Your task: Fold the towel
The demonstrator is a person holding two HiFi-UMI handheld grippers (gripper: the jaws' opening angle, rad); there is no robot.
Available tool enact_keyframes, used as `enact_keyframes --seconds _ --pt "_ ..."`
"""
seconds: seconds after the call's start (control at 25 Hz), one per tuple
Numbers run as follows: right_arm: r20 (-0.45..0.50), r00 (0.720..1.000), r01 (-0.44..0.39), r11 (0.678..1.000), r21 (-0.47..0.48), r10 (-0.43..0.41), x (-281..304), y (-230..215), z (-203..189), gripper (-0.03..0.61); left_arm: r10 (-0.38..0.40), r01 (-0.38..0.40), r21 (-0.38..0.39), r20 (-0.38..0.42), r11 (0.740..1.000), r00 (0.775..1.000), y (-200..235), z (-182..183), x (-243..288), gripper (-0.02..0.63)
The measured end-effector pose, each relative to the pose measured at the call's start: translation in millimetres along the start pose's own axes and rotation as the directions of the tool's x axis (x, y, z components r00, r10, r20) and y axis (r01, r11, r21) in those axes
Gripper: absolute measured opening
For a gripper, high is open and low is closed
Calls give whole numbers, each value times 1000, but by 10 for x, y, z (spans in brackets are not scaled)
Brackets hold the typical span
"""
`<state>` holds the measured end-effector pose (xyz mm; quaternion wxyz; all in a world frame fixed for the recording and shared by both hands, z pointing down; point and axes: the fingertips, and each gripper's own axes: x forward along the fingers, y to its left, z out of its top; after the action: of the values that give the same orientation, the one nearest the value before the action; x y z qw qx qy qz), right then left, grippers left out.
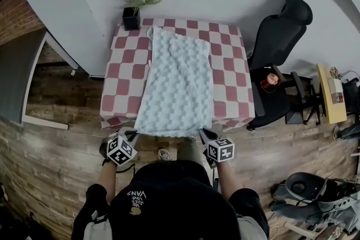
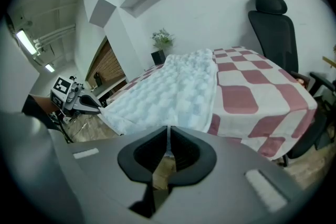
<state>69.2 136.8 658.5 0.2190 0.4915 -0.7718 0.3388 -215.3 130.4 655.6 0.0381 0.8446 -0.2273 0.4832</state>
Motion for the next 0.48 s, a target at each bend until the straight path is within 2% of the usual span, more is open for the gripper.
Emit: enact_keyframes --seconds 0.2,0.24,0.28,0.36,0.4,0.48 --pt "13 999 33 999 42 -33 40 -86 -31 30 -19 18 -26 -24 999 1000 -82 -69 134 17" --pt "14 999 40 998 52 -41 40 -102 -20 41 -24 23 -27 -23 999 999 -77 -58 147 17" --pt "17 999 42 997 57 -43 32 -109 -3 87 -30 29 -30 -18 999 999 -69 -44 155 27" --pt "26 999 36 998 57 -38 -17 -122 42 157 -39 39 -40 -3 998 999 -45 -8 149 129" --pt "32 999 34 998 55 -36 -58 -139 74 182 -42 42 -43 4 998 999 -25 15 135 161" --pt "56 998 37 998 52 -40 -172 -196 185 202 -32 33 -45 23 998 999 62 87 80 179"
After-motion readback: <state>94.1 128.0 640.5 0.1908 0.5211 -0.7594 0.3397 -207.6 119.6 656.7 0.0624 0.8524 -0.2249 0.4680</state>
